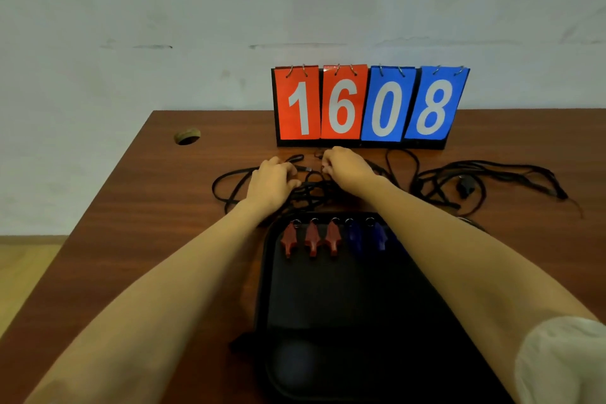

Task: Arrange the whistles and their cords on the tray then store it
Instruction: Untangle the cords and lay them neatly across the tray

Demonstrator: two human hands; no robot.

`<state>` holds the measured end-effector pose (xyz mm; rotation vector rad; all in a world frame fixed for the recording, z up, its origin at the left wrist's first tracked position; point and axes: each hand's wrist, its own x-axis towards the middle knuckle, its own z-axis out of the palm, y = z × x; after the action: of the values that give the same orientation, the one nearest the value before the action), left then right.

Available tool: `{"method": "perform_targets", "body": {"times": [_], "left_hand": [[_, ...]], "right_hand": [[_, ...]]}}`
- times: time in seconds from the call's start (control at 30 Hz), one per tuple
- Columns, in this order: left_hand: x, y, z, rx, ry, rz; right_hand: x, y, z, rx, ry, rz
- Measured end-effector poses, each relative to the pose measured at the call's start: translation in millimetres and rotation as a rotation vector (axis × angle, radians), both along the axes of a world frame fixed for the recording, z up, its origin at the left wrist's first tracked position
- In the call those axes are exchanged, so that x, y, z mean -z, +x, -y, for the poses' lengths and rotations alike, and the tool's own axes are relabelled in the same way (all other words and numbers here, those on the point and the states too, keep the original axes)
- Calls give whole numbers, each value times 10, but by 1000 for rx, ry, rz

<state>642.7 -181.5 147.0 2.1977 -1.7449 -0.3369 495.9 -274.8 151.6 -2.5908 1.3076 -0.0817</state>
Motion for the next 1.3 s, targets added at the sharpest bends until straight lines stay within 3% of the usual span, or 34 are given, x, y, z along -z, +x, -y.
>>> {"method": "perform_targets", "body": {"times": [0.17,0.37,0.47,0.63,0.73,0.87,1.1,1.2,1.3], "left_hand": [[-67,-49,-40,-21,42,102],[-138,-81,-105,-43,79,176],[-129,-123,15,-17,-32,196],[-42,-180,237,44,73,289],[13,-219,283,-5,14,312],[0,-220,278,-5,-191,275],[-247,-256,124,-14,-325,115],[-308,-281,18,-7,-278,143],[-340,-173,-132,-54,-111,145]], "right_hand": [[-106,-49,-96,-16,1,-127],[-245,-161,-145,62,81,163],[-191,-145,-186,1,142,85],[1,-111,-190,2,82,38],[25,-86,-157,9,89,15],[-41,-43,-124,3,109,133],[-261,-65,-238,48,-110,210],[-572,-156,-307,101,-203,346],[-1036,-320,-311,235,-277,578]]}}
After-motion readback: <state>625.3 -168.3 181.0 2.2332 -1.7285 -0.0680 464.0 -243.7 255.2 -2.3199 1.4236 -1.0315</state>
